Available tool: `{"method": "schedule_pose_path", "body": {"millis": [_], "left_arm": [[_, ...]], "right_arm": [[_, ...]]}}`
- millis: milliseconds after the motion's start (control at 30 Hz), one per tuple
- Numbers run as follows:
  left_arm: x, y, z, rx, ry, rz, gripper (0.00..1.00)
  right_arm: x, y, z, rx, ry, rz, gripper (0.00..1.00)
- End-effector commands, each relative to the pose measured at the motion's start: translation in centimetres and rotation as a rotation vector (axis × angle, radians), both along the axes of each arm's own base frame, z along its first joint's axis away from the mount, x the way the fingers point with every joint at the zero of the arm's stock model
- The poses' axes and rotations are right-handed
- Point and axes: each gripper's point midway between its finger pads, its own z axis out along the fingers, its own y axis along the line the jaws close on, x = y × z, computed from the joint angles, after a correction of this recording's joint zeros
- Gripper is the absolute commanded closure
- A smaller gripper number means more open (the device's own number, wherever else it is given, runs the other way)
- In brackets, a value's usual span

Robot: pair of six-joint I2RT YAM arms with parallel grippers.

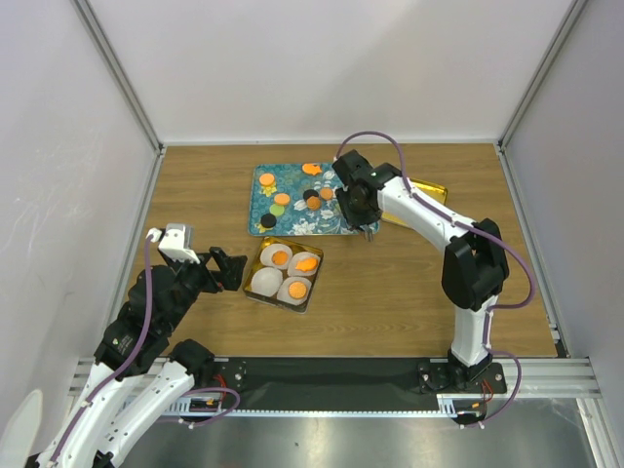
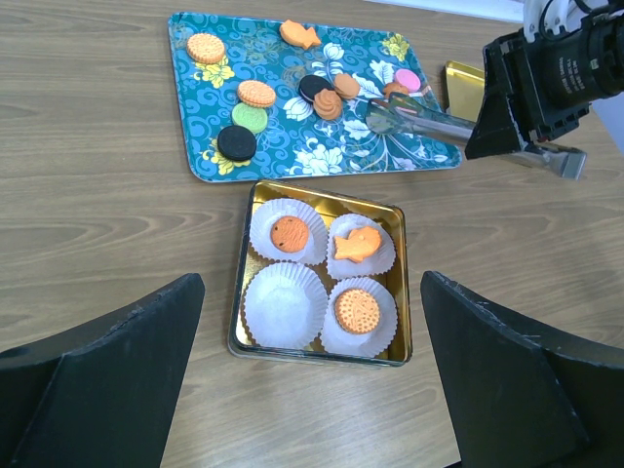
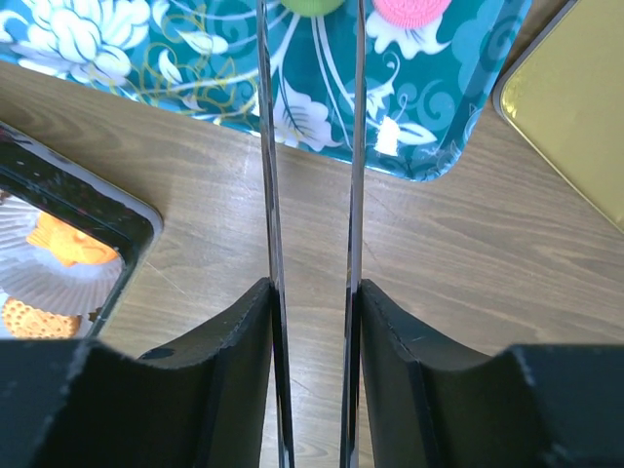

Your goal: Pack the cookies

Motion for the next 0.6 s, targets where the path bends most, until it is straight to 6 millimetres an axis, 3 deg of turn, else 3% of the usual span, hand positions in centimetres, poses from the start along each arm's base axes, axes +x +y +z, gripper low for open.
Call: {"method": "schedule_pose_path", "body": {"millis": [0,267,433,567], "left_arm": [[0.3,0.2,0.3,0.005,-0.021,0.015,0.00],[0.3,0.3,0.3,0.005,-0.021,0.015,0.00],[0.3,0.2,0.3,0.003,-0.022,0.016,0.00],[0.3,0.3,0.4,0.001,-0.025,0.017,0.00]], "right_arm": [[1.0,0.6,4.2,0.068,-0.089,0.006,0.61],[-0.7,1.9,9.7,0.176,-0.173,0.037,0.62],[-4.9,5.4,11.8,0.225,-0.190,0.137,0.61],[-9.3,8.9,11.6,0.240,-0.166,0.252,0.60]]}}
